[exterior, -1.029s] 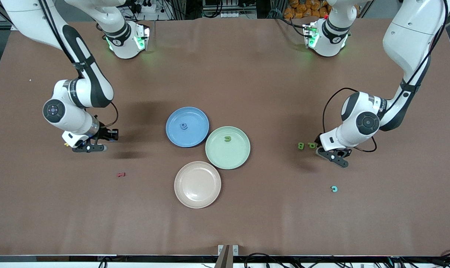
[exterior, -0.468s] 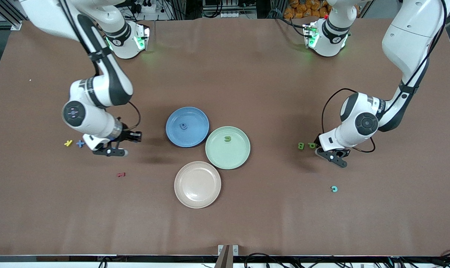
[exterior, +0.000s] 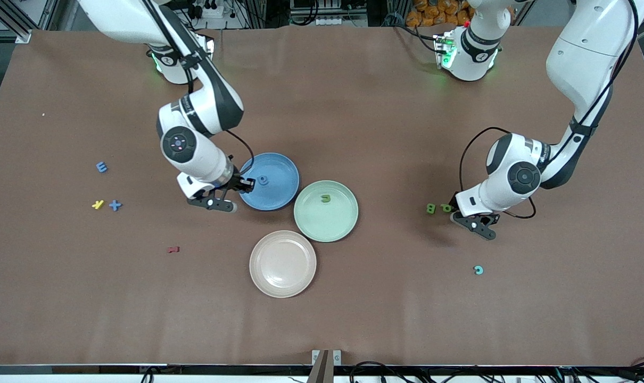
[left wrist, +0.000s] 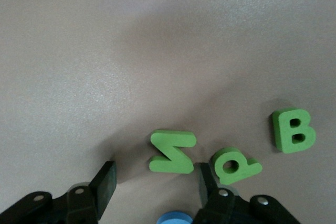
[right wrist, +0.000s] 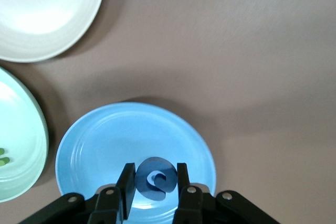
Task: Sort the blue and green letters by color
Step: 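Drop the c on the blue plate while the left gripper drops the M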
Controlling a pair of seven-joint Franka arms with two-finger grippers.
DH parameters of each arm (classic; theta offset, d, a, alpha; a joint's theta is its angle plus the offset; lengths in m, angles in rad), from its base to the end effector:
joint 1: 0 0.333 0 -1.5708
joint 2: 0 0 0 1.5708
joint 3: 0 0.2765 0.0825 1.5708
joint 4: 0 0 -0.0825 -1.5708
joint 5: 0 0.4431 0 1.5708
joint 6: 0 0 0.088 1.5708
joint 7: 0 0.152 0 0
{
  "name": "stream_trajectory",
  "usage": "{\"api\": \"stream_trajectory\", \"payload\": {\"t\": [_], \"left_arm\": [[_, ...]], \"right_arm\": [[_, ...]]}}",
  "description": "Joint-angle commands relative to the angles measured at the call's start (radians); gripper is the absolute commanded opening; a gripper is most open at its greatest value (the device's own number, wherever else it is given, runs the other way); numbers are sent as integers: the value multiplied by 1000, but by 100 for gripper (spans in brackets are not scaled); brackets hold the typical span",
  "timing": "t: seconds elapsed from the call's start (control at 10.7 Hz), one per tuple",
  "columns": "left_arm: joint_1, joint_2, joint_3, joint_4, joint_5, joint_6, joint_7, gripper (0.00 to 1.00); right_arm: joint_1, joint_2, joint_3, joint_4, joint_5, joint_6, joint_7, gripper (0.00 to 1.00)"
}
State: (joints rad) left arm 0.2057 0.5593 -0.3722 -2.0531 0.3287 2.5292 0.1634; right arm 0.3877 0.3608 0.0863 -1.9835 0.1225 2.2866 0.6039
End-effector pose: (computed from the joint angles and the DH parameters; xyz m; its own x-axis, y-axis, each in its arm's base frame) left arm 0.5870 -0.1186 0.0475 0.8500 -0.5265 -0.0201 -0.5262 -0.8502 0.0177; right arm 0.5557 0.2950 0.1566 0.9703 -0.2109 -0.1182 -0.2191 -0.9738 -0.0615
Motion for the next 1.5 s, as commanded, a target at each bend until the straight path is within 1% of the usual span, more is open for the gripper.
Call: {"api": "stream_trajectory", "payload": {"t": [0.0,0.19,0.28,0.37,0.65,0.75,0.84,0.94,1.03,1.12,1.22,1.4], "left_arm": [[9,4,-8,-2,16,17,-10,54],[0,8,-8,2,10,17,-10,53],[0,10,-8,4,9,17,-10,53],[0,11,-8,5,9,17,-10,53],[-6,11,-8,11,7,17,-21,53],[-8,14,-8,14,7,17,-27,49],[-8,17,-8,14,9,17,-27,45],[-8,17,-8,14,7,17,-27,41],[-8,17,-8,14,9,17,-27,37],[-8,17,-8,14,9,17,-27,32],[-8,19,-8,14,9,17,-27,31],[-6,11,-8,13,9,17,-27,22]], "right_arm": [[48,35,-10,22,9,2,53,100],[36,33,-13,18,3,1,40,100],[24,23,-26,12,-19,-5,1,100],[-19,9,-40,2,-59,-12,-86,100],[-182,-16,-40,-24,-70,-4,-373,100],[-223,-13,-42,-24,-78,1,-444,100],[-275,-7,-42,-23,-124,4,-505,100],[-321,-5,-42,-26,-200,4,-551,100],[-357,-5,-40,-28,-245,4,-603,100],[-393,0,-40,-28,-248,8,-669,100],[-432,4,-40,-35,-248,37,-744,100],[-507,33,-40,-47,-248,97,-882,100]]}}
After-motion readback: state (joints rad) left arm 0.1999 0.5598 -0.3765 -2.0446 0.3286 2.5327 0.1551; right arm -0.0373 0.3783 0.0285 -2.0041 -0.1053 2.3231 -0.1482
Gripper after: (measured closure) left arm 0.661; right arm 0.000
